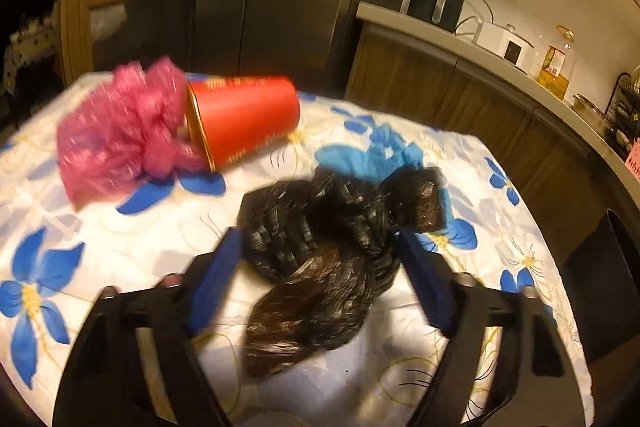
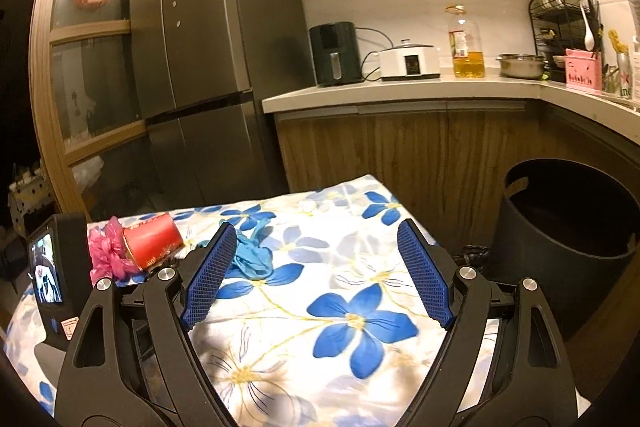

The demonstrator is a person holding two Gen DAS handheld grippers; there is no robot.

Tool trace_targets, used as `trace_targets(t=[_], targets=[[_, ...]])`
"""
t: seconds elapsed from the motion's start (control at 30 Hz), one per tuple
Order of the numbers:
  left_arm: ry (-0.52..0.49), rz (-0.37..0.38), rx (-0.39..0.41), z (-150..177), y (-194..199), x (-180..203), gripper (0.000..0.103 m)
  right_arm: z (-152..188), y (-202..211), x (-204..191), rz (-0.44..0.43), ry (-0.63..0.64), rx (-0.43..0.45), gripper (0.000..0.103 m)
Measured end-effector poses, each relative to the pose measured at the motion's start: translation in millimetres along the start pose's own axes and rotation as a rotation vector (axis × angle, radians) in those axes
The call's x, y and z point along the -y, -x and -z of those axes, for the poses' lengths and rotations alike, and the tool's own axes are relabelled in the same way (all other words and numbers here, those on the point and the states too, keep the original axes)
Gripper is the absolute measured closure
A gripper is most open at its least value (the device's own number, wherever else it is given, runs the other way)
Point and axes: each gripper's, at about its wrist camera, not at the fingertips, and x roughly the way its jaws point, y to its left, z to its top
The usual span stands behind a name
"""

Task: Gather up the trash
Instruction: 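Close the left gripper on the black bag while right grasps the blue glove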

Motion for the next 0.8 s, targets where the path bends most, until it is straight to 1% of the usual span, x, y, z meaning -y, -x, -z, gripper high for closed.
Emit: trace_targets(t=[0.1, 0.17, 0.27, 0.37, 0.5, 0.6, 0.67, 0.73, 0.8], targets=[[0.019, 0.036, -0.016, 1.5, -4.0, -5.0, 0.047, 3.4, -12.7, -8.0, -0.007, 0.018, -0.015, 0.022], [0.010, 0.054, -0.013, 3.5, -3.3, -4.0, 0.061, 5.0, -22.4, -14.1, -0.009, 0.027, -0.029, 0.022], [0.026, 0.073, 0.010, 5.4, 4.3, -8.2, 0.072, 7.1, -35.2, -22.6, -0.012, 0.035, -0.049, 0.022], [0.064, 0.076, 0.060, 3.8, 20.8, -20.5, 0.074, 9.7, -50.5, -31.5, -0.014, 0.047, -0.071, 0.022], [0.104, 0.038, 0.178, -0.9, 51.0, -39.2, 0.074, 11.9, -76.5, -48.0, -0.030, 0.060, -0.117, 0.022], [0.127, 0.024, 0.239, -2.9, 65.3, -50.4, 0.074, 13.2, -96.3, -61.5, -0.038, 0.083, -0.151, 0.026], [0.136, 0.013, 0.259, -3.3, 68.8, -55.5, 0.074, 13.2, -109.9, -67.8, -0.051, 0.084, -0.185, 0.031], [0.146, 0.013, 0.263, -3.5, 69.7, -59.3, 0.074, 13.9, -123.5, -73.8, -0.058, 0.084, -0.220, 0.034], [0.159, 0.019, 0.261, -3.9, 68.4, -61.5, 0.074, 16.6, -135.7, -79.8, -0.059, 0.093, -0.253, 0.039]])
